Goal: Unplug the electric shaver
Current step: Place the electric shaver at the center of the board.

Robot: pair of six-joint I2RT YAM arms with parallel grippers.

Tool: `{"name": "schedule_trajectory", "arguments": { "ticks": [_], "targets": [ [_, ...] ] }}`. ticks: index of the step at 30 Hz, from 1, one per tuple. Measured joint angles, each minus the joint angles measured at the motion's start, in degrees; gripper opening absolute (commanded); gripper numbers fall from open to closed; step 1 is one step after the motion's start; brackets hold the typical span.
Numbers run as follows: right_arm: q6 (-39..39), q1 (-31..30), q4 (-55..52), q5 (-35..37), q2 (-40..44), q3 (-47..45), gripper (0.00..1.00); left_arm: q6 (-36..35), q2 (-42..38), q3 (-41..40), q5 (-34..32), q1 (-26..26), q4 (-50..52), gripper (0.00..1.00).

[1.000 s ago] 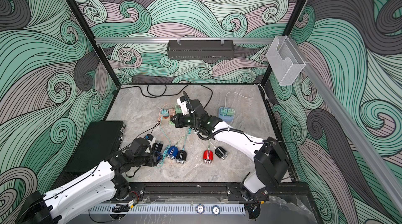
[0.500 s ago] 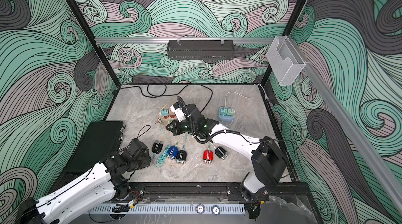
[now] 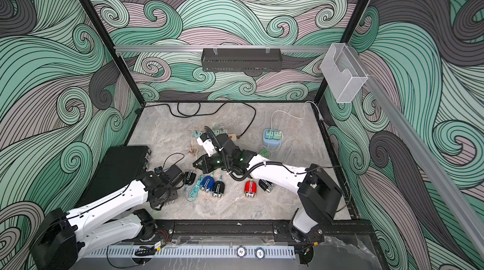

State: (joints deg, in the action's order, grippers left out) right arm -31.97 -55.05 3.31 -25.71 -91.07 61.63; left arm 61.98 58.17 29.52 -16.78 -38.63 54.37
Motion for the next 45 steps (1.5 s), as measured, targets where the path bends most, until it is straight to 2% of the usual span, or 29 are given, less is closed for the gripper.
{"name": "schedule_trajectory", "arguments": {
  "ticks": [11,21,29,38,42,45],
  "targets": [
    [0.7,-0.2,-0.2,2.2,-0.3,0.2,0.02,-1.6,3.3,-0.8,2.4,2.4,-3.8,0.46],
    [2.0,5.6,-3.3,0.4,-0.2,16.3,0.02,-3.4,3.5,-1.9,4.9,4.6,-6.3,0.50],
    [2.0,5.9,-3.8,-1.3,-1.5,18.3,0.02,-5.2,3.8,-2.3,6.7,6.4,-7.2,0.53],
    [2.0,5.9,-4.4,-1.4,-1.7,16.0,0.02,-6.4,5.0,-2.1,7.8,7.6,-8.5,0.63],
    [2.0,5.9,-4.4,-1.8,-1.7,14.9,0.02,-6.6,5.4,-1.8,7.8,8.1,-8.6,0.74],
    [2.0,5.9,-4.4,-2.7,-1.7,14.3,0.02,-6.6,5.4,-1.8,7.8,8.5,-8.4,0.78]
  ]
}}
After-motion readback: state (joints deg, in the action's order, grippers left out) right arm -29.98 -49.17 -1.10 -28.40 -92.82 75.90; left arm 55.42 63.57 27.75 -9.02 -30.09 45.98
